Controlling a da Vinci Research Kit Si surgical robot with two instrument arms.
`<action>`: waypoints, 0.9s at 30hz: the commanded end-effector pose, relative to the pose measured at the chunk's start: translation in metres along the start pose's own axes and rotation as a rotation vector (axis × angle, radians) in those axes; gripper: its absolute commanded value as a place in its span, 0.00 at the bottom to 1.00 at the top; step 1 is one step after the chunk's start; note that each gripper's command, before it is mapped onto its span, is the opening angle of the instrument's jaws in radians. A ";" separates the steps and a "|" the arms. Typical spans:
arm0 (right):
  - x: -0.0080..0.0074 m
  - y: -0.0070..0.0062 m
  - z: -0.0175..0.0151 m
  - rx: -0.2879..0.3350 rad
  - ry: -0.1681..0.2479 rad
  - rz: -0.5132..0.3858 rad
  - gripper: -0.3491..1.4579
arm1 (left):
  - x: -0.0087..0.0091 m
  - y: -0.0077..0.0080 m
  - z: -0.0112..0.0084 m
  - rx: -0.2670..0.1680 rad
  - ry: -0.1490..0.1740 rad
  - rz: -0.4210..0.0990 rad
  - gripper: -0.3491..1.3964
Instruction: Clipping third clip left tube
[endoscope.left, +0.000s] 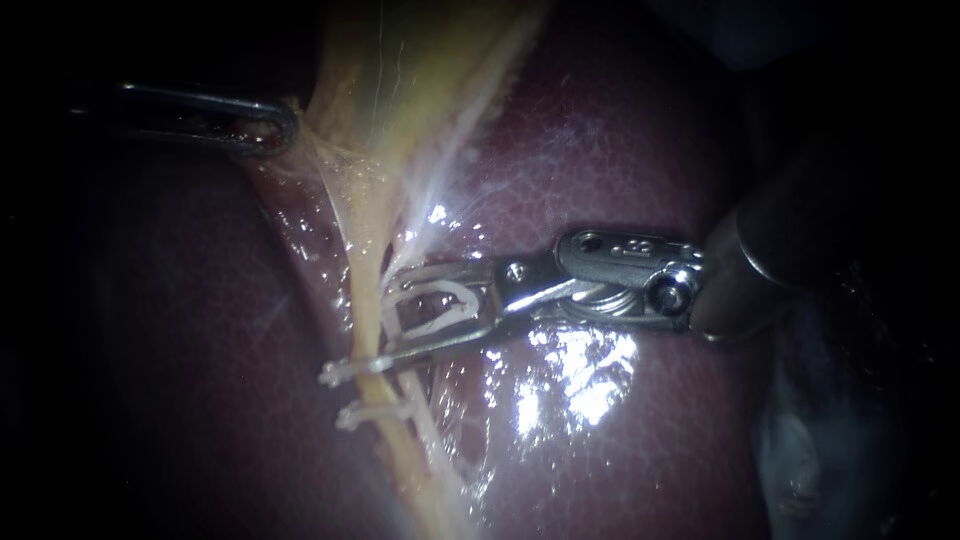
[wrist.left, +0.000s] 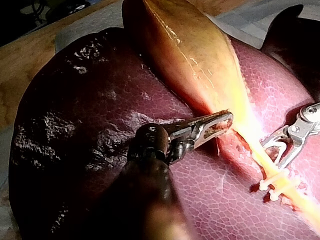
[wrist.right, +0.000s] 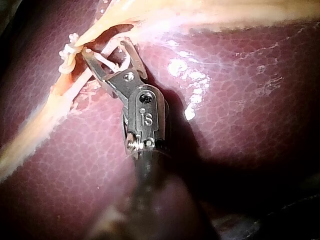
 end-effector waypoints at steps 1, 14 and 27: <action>0.0000 -0.0001 -0.0001 0.001 0.000 0.000 0.47 | 0.0000 0.0000 0.0000 -0.001 0.000 0.000 0.00; 0.0000 -0.0017 -0.0049 0.013 0.000 0.009 0.47 | 0.0001 0.0000 0.0000 -0.001 0.000 0.000 0.00; 0.0036 -0.0043 -0.0081 0.024 0.046 0.073 0.47 | 0.0001 0.0000 0.0000 -0.001 0.000 0.000 0.00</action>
